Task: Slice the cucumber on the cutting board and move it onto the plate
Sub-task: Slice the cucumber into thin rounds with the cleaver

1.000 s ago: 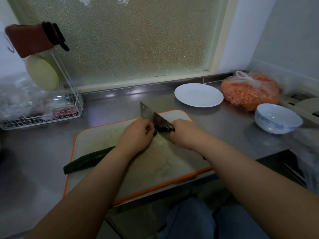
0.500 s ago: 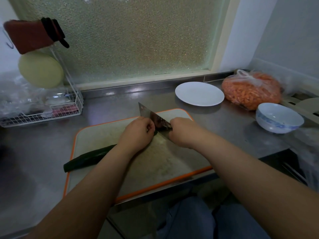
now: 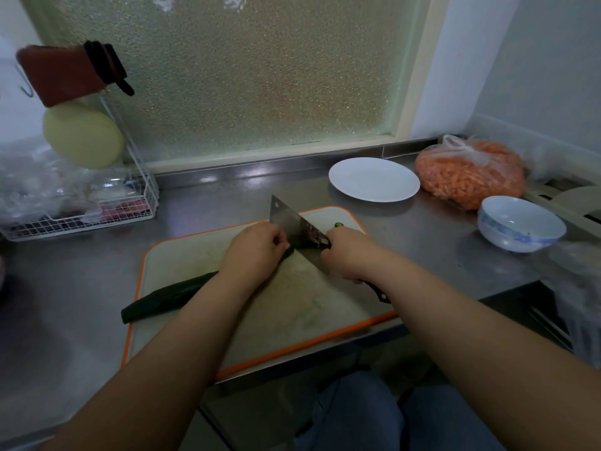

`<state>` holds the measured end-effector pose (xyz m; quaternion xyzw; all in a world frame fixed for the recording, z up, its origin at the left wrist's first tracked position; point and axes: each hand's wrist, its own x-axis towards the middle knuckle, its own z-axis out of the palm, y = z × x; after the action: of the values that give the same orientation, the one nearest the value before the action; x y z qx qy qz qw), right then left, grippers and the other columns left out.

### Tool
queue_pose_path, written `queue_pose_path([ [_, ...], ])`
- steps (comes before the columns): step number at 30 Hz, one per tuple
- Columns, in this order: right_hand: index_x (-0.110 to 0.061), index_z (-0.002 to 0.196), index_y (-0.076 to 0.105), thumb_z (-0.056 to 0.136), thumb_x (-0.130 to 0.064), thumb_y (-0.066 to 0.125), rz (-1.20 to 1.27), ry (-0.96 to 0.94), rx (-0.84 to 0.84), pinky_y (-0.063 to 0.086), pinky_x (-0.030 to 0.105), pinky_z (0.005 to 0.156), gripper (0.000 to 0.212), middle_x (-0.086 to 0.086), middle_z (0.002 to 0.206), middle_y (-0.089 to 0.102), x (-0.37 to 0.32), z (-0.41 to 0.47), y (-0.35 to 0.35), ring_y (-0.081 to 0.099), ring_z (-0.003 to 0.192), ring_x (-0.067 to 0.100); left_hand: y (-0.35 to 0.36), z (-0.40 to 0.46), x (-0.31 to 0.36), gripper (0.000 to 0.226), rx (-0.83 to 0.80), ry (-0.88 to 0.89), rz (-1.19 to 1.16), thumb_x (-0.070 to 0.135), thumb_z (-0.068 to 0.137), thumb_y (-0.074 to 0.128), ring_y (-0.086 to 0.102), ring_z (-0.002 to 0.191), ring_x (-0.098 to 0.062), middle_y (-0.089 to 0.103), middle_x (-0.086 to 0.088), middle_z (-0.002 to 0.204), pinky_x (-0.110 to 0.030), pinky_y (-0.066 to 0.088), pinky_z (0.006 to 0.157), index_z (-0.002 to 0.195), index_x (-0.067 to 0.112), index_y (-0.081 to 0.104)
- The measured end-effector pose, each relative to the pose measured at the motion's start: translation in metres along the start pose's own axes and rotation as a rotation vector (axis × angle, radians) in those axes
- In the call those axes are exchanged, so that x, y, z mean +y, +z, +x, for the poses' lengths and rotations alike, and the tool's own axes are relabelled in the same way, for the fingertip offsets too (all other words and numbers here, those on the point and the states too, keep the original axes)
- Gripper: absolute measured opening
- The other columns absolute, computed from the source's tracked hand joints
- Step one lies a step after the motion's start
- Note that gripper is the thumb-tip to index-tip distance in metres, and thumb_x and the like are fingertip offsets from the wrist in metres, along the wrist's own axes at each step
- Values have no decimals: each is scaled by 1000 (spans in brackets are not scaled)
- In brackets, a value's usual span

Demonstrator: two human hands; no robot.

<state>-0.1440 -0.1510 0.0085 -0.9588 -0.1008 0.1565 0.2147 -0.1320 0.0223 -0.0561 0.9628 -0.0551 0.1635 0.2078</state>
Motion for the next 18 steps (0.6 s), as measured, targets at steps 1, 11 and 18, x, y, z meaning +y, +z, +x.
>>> queue_pose_path([
  [1,-8,92,50,92,-20,46,-18,-19,18,38,25,44,13,8,69,49,-1,-2,-2,48,54,23,-1,0,-1,10,-6,6,-13,25,87,60,49,74,-14,61,1,88,-27,34,64,77,24,60],
  [11,-6,109,56,93,-13,45,-159,-67,104,36,27,65,20,15,113,59,-6,-8,4,59,101,33,2,-1,2,5,-35,21,-69,16,85,56,52,78,-21,58,-2,88,-31,41,66,81,18,59],
  [18,-5,108,57,92,-11,45,-194,-64,80,39,29,55,20,13,97,59,-9,-9,0,56,76,27,3,-2,1,6,-12,-23,-80,19,85,58,48,73,-17,57,1,86,-27,33,63,79,22,58],
])
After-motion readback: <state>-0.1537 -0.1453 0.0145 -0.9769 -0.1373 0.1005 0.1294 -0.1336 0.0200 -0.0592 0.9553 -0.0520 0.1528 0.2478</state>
